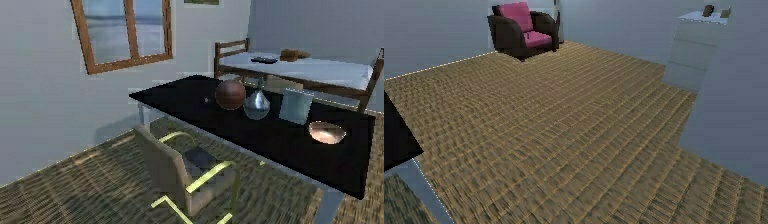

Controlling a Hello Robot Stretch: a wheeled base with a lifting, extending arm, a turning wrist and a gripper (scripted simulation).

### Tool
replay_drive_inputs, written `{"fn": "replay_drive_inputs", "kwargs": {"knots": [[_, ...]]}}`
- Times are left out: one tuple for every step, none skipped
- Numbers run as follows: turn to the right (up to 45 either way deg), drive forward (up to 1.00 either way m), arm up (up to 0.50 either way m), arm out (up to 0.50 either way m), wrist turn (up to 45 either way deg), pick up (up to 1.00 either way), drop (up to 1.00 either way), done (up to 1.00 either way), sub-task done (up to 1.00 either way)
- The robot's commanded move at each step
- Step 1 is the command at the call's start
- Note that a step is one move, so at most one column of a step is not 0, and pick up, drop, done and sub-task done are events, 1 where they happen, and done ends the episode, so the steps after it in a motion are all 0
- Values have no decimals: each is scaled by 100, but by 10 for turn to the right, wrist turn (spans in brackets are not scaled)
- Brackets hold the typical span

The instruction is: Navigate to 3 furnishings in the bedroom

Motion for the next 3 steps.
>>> {"fn": "replay_drive_inputs", "kwargs": {"knots": [[0,0,0,0,0,0,0,0,100],[450,0,0,0,0,0,0,0,0],[0,10,0,0,0,0,0,0,0]]}}
